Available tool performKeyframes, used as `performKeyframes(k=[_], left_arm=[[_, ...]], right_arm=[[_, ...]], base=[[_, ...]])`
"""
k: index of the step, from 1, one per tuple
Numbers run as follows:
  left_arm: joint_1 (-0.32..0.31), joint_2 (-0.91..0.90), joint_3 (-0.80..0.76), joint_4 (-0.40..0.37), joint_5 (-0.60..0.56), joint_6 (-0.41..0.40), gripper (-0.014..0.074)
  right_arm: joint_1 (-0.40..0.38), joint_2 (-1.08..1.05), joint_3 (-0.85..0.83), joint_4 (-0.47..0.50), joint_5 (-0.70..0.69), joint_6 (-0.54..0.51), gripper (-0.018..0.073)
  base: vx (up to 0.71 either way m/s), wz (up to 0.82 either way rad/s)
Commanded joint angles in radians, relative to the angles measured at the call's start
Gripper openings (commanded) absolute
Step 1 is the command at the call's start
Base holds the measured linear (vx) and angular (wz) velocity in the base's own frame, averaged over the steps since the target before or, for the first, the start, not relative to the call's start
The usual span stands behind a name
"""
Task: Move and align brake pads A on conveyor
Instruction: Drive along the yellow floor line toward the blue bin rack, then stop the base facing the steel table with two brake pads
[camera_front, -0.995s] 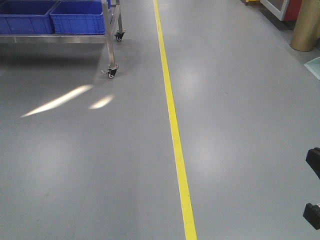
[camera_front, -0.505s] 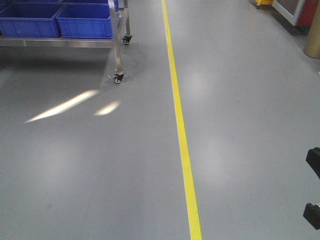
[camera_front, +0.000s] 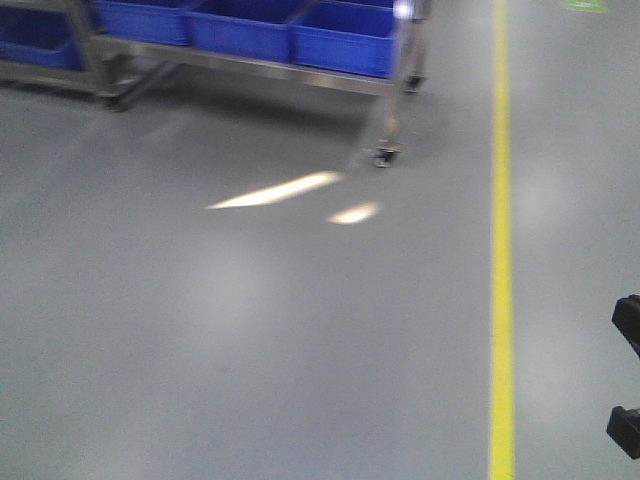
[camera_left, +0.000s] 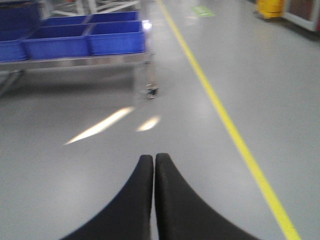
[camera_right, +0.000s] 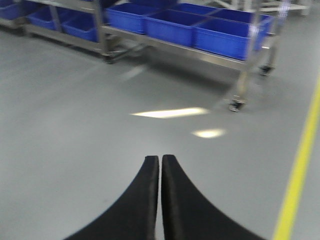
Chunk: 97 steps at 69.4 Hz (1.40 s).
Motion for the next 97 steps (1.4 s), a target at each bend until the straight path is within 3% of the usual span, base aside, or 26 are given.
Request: performKeyframes(k=[1,97], left_arm=[[-0.003,0.010,-0.024,0.008,-0.064,-0.001,-0.0006],[-0.003,0.010,-0.024,0.008,-0.064,-0.001,-0.0006]], right_arm=[[-0.001,0.006,-0.029,-0.007,-0.075,-0.009,-0.0009],[-0.001,0.006,-0.029,-0.007,-0.075,-0.009,-0.0009]], base=[[-0.01,0.97],[0.05,0.74]])
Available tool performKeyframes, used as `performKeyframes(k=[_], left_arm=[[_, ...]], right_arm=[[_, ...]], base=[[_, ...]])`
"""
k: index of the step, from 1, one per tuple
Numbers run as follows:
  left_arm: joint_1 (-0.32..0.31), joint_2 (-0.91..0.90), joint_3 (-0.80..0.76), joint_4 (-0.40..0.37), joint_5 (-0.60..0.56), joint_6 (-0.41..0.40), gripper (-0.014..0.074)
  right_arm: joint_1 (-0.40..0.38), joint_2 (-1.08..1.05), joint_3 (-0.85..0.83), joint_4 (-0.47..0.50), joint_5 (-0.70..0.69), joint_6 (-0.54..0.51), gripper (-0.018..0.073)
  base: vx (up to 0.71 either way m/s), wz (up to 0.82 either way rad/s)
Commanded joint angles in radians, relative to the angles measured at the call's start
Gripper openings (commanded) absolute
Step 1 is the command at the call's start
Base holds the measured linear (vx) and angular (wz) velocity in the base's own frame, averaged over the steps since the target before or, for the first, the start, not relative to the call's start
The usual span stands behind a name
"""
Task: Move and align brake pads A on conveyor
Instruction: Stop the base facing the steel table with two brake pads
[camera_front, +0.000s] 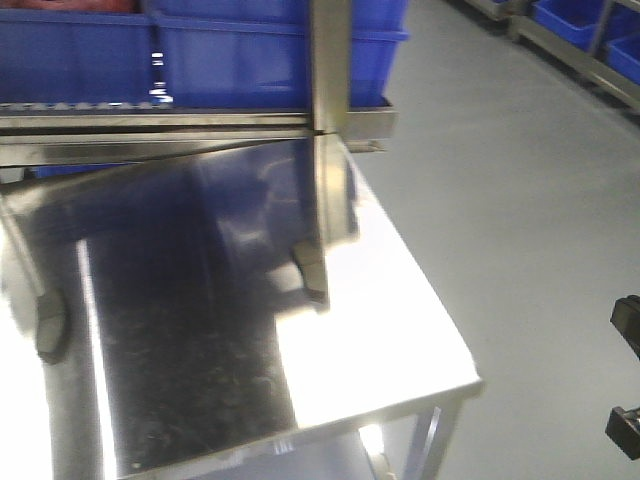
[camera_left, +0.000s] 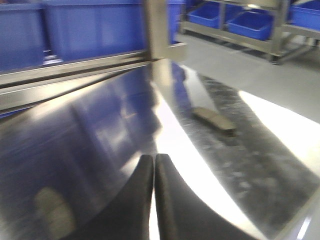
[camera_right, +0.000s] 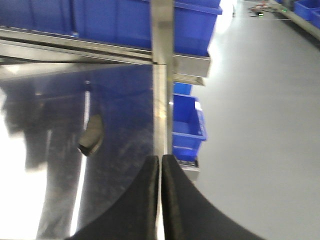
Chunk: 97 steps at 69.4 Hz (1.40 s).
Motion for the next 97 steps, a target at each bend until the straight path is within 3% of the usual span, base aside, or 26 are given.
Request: performKeyframes(k=[1,46,97], left_arm=[[-0.003,0.010,-0.024,0.008,-0.064,-0.001,-0.0006],[-0.003,0.010,-0.024,0.008,-0.064,-0.001,-0.0006],[-0.003,0.010,-0.024,0.008,-0.064,-0.001,-0.0006]], right_arm=[[-0.001,0.006,-0.029,-0.007,-0.075,-0.009,-0.0009],[-0.001,0.006,-0.029,-0.007,-0.075,-0.009,-0.0009],[-0.001,0.006,-0.029,-0.007,-0.075,-0.009,-0.0009]], base=[[0.13,0.54],[0.13,0.33],[0.01,0.02]])
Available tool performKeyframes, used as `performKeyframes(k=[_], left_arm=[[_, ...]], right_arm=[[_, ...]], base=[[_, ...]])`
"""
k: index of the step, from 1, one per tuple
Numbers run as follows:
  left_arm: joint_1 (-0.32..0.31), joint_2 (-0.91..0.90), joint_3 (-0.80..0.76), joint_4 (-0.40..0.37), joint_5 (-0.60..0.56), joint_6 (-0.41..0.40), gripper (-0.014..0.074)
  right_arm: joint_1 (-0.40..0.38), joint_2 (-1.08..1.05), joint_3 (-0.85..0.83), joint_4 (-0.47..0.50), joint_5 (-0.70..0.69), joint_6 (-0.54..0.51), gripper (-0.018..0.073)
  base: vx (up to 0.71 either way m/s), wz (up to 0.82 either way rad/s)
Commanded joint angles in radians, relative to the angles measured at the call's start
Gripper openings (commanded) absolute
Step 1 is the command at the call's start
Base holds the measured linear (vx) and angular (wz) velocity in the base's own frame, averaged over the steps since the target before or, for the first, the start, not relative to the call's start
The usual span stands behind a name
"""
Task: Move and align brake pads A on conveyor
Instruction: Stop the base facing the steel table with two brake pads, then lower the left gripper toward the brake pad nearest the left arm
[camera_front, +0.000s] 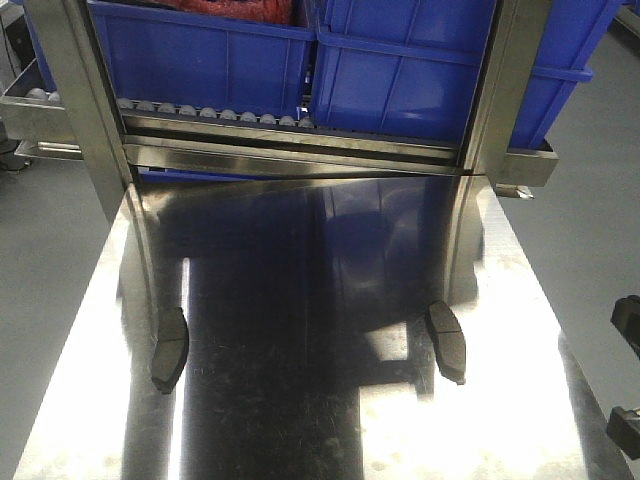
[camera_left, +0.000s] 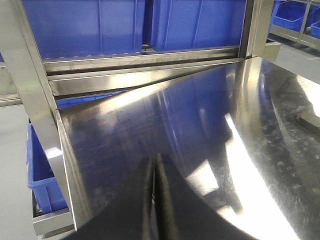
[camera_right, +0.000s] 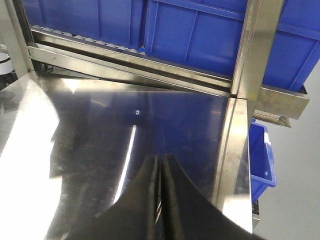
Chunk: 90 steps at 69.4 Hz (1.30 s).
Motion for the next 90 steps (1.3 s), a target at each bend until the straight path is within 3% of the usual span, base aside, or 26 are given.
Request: performKeyframes(k=[1,25,32,39,49,57,72,90], left_arm=[[-0.003,0.010,-0.024,0.008,-0.064,-0.001,-0.0006],[-0.003,0.010,-0.024,0.009,-0.068,-0.001,-0.0001],[-0.003,0.010,-0.024,0.009,-0.070,-0.001,0.0048],[-0.003,0.010,-0.024,0.009,-0.078,-0.001,0.0191],[-0.003,0.010,-0.024,0.009,-0.085,-0.001,0.0547],[-0.003,0.010,-0.024,0.009,-0.087,-0.001,0.0737],[-0.003,0.037,-0.029,-0.001,-0.095,-0.048,0.0706],[-0.003,0.367,-0.199,0.025,0.110,-0.263,0.0703]], right_arm=[[-0.001,0.006,-0.029,-0.007,-0.075,-0.009,-0.0009],[-0.001,0.006,-0.029,-0.007,-0.075,-0.009,-0.0009],[-0.001,0.006,-0.029,-0.007,-0.075,-0.009,-0.0009],[-0.001,0.006,-0.029,-0.007,-0.075,-0.009,-0.0009],[-0.001,0.006,-0.029,-0.007,-0.075,-0.009,-0.0009],[-0.001,0.006,-0.029,-0.007,-0.075,-0.009,-0.0009],[-0.001,0.006,-0.029,-0.007,-0.075,-0.009,-0.0009],[-0.001,0.006,-0.029,-0.007,-0.075,-0.009,-0.0009]], base=[[0.00,0.00],[0.00,0.00],[0.00,0.00],[0.00,0.00],[0.00,0.00],[0.00,0.00],[0.00,0.00],[0.00,0.00]])
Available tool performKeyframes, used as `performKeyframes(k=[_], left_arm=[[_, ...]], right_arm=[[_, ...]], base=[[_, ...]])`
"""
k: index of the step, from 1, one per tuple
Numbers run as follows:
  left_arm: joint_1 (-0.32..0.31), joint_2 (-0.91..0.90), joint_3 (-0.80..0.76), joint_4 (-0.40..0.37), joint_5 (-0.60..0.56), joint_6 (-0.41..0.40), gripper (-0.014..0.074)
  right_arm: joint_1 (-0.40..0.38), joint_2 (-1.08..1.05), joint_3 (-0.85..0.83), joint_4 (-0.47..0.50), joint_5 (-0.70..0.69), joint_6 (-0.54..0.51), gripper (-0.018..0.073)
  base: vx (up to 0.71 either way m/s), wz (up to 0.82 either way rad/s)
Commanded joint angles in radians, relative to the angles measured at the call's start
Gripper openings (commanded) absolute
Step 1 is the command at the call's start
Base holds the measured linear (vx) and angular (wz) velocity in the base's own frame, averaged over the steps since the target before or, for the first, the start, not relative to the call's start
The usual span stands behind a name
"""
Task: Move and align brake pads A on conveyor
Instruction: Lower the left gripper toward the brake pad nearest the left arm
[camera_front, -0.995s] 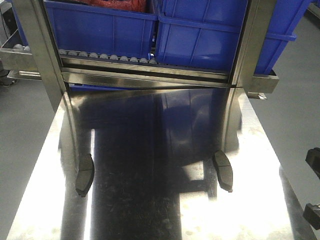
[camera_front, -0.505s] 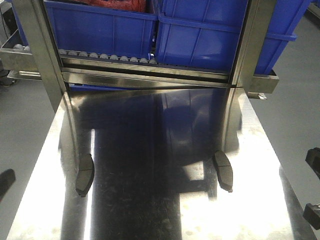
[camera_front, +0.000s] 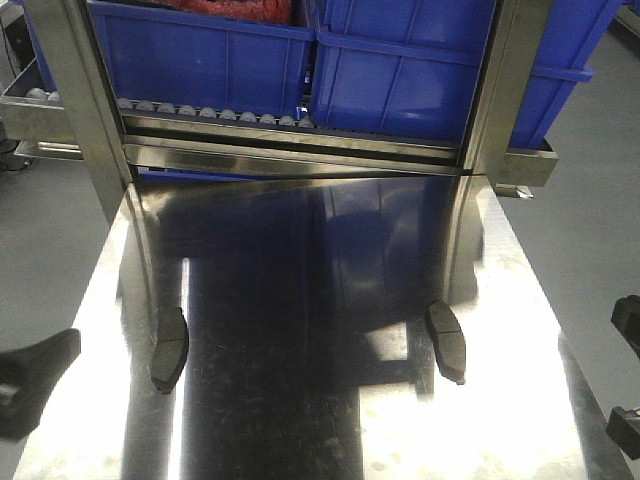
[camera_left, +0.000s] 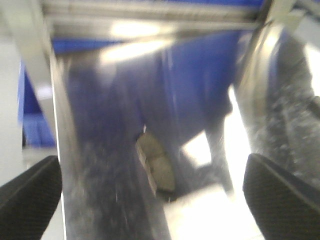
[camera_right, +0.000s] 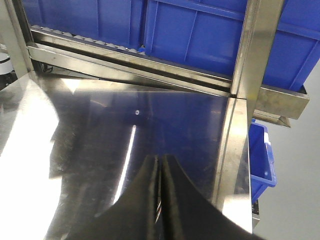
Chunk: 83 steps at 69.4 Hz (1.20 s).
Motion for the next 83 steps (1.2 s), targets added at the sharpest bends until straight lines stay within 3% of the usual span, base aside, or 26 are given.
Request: performKeyframes(k=[1,15,30,36,49,53,83], left_arm=[[-0.003,0.132,-0.099,0.028,0.018,-0.077,0.0703],[0.001,0.453,-0.240,0.034,0.035,-0.081,0.0696],[0.096,0.774,-0.418,-0.006,0.036,-0.081,0.0679],[0.101,0.867,-0.472,-0.032,0.049,-0.071,0.0669],[0.096,1.012,-0.571,-0.226,0.115,0.106,0.0638],[0.097,1.049,-0.594,-0.253,0.143,0.141,0.0632],[0.099,1.160,-0.627,-0.263,0.229,0.141,0.0570]], right_arm=[[-0.001,0.006,-0.029,-0.007,-0.075,-0.009,-0.0009],[-0.001,0.006,-0.029,-0.007,-0.075,-0.009,-0.0009],[-0.001,0.006,-0.029,-0.007,-0.075,-0.009,-0.0009],[-0.001,0.006,-0.029,-0.007,-0.075,-0.009,-0.0009],[-0.001,0.006,-0.029,-0.007,-0.075,-0.009,-0.0009],[-0.001,0.006,-0.029,-0.007,-0.075,-0.009,-0.0009],[-0.001,0.006,-0.029,-0.007,-0.075,-0.009,-0.0009]], base=[[0.00,0.00],[0.00,0.00],[0.00,0.00],[0.00,0.00],[0.00,0.00],[0.00,0.00],[0.00,0.00]])
